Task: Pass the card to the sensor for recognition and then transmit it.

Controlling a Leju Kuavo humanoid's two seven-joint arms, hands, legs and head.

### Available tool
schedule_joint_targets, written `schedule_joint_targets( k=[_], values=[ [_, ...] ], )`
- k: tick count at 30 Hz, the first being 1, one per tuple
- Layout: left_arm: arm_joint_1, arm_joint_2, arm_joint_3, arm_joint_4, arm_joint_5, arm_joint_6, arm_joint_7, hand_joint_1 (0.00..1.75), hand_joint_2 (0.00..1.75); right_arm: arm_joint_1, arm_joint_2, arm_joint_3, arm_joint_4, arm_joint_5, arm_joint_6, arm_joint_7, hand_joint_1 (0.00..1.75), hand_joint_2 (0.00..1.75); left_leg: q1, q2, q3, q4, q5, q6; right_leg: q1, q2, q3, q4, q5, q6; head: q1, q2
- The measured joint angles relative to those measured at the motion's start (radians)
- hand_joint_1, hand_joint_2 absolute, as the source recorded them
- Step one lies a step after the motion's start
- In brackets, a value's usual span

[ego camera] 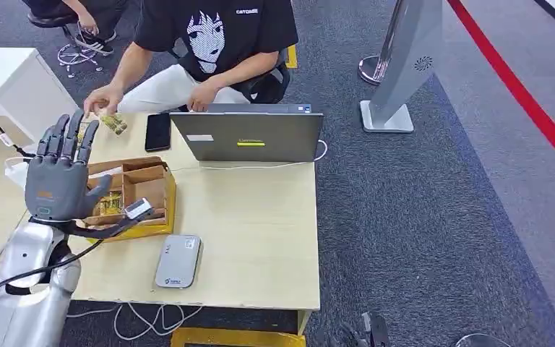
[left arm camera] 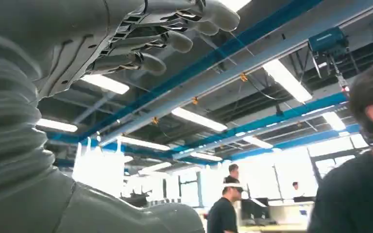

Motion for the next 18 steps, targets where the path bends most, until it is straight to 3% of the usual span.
schedule_joint_targets(
  k=[3, 5, 11, 18],
  values=[
    [0.078, -0.026, -0.013, -0.042, 0.037, 0.012, -0.038, 0.00, 1.75, 0.002, 0.002, -0.012, -0.003, -0.004, 0.003, -0.006, 0.00, 1.75, 0.000, 0.000, 0.000, 0.000, -0.001, -0.001, 0.000, 0.001, 0.000, 0.000, 0.000, 0.000, 0.000, 0.000],
    [0.154, -0.042, -0.033, -0.060, 0.006, 0.040, -0.044, 0.00, 1.75, 0.005, 0.004, -0.024, -0.010, -0.004, 0.008, -0.011, 0.00, 1.75, 0.000, 0.001, 0.000, 0.000, -0.002, 0.000, 0.000, 0.001, 0.000, 0.000, -0.001, 0.000, 0.000, 0.000],
    [0.335, -0.050, -0.046, -0.063, -0.020, 0.128, -0.018, 0.00, 1.75, 0.013, 0.005, -0.055, -0.026, 0.003, 0.024, -0.016, 0.00, 1.75, 0.000, 0.001, 0.000, 0.000, -0.002, 0.000, 0.000, 0.000, -0.001, -0.001, -0.002, 0.001, 0.000, 0.000],
    [0.391, -0.031, 0.037, -0.022, -0.037, 0.157, -0.021, 0.00, 1.75, 0.015, 0.006, -0.071, -0.028, 0.018, 0.035, -0.020, 0.00, 1.75, 0.000, 0.001, 0.000, -0.001, -0.001, 0.000, 0.000, -0.001, 0.000, 0.000, -0.002, 0.001, 0.000, 0.000]
  ],
)
